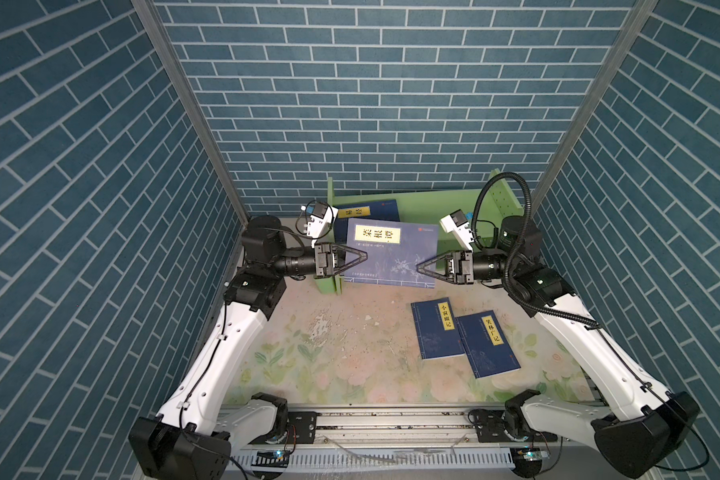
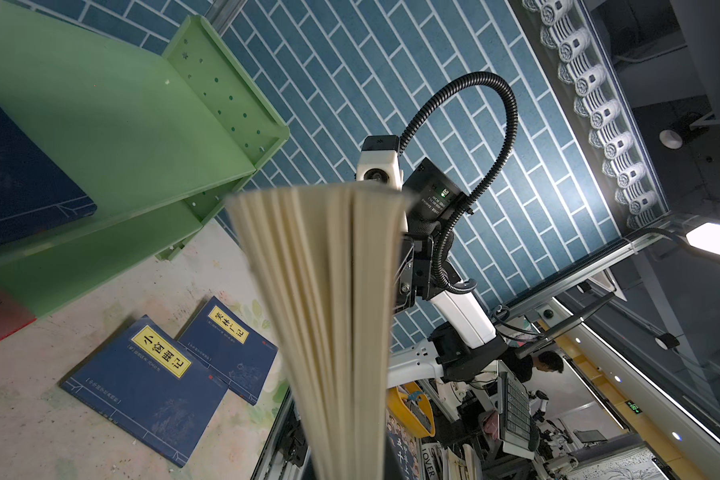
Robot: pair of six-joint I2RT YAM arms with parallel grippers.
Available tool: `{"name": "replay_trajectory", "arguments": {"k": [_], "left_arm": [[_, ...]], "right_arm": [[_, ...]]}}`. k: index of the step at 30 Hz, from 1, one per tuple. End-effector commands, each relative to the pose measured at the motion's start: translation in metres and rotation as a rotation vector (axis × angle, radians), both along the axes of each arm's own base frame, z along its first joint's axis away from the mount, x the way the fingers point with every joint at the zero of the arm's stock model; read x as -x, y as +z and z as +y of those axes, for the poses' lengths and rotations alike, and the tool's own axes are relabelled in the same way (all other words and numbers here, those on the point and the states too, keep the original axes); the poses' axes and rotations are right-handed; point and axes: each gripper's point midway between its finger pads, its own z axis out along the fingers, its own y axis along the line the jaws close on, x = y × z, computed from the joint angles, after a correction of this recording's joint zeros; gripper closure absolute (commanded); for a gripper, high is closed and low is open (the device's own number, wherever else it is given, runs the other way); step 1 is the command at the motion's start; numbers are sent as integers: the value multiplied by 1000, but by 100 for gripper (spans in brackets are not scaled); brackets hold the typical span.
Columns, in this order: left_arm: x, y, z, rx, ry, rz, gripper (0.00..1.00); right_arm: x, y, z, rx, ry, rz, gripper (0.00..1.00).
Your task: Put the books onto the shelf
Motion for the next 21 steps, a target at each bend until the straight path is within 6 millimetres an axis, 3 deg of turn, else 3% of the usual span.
{"name": "replay_trajectory", "arguments": {"k": [1,3,8,11,14,17,21], "left_arm": [[-2,11,0,18,11,-45,100],[-4,10,0,18,15,-40,100],[-9,9,1,17,36,-35,97],[-13,9,7,24,66,-64,76],[-20,6,16,20,110,-74,61],[-30,6,35,9,188,-76,51],[-46,7,77,-46,370,-86,46]], "right_arm": [[2,14,3,-47,45,-31,83],[1,16,4,-49,48,-32,84],[-3,21,7,-51,61,-33,99],[-5,25,8,-56,67,-43,100],[-8,31,8,-60,69,-56,100],[-17,34,5,-53,58,-56,100],[-34,39,-5,-43,28,-41,100]]}}
